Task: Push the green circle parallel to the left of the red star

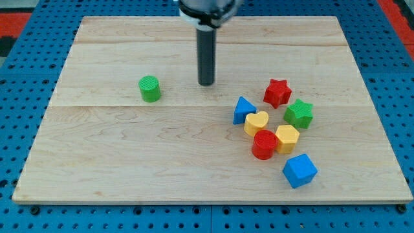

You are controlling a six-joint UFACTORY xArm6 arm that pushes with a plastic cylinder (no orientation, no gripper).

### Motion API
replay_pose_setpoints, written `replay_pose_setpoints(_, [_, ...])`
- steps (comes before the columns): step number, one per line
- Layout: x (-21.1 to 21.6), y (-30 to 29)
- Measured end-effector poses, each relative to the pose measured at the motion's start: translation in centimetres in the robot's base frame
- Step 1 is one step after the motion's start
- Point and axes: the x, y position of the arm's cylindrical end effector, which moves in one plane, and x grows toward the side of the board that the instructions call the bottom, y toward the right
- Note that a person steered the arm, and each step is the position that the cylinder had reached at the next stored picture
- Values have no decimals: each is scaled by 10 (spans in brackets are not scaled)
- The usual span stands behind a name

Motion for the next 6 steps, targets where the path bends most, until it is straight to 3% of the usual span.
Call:
replay_pose_setpoints(1, [-44,-68])
replay_pose_setpoints(2, [-29,-153])
replay_pose_setpoints(3, [34,-119])
replay_pose_setpoints(4, [60,-59])
replay_pose_setpoints(5, [31,-88])
replay_pose_setpoints(6, [35,-34])
